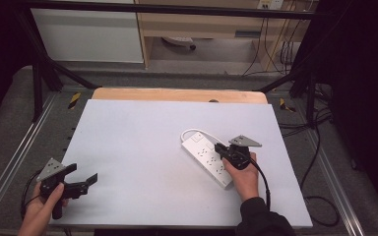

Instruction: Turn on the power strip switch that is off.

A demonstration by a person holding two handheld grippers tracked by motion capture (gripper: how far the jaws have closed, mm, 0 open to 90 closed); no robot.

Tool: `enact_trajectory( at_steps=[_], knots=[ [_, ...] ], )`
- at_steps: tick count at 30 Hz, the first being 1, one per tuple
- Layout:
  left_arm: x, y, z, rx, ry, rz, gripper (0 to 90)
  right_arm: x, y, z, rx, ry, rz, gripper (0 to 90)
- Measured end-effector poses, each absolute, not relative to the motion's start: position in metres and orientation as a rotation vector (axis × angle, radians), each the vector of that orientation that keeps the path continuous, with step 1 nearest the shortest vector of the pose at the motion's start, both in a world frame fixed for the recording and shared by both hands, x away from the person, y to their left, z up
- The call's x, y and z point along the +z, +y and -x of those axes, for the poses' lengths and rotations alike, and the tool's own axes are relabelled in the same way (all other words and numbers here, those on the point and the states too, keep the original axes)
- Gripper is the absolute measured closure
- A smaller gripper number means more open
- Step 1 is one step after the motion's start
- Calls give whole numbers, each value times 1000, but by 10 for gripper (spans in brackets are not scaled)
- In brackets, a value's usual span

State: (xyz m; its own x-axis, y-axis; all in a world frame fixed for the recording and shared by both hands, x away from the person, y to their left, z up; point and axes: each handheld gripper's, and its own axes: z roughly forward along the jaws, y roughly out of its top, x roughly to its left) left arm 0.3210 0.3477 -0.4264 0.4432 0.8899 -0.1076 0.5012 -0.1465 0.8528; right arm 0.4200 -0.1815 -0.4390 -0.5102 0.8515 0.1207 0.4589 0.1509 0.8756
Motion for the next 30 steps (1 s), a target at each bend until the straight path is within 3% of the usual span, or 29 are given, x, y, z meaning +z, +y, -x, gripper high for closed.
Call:
enact_trajectory(
  at_steps=[22, 30],
  knots=[
    [-427, 347, -321, 542, 1199, -1799, 73, -431, -182, -419, 1335, 1999, -1270, 549],
    [-427, 347, -321, 542, 1203, -1800, 73, -424, -180, -419, 1326, 1989, -1289, 354]
  ],
)
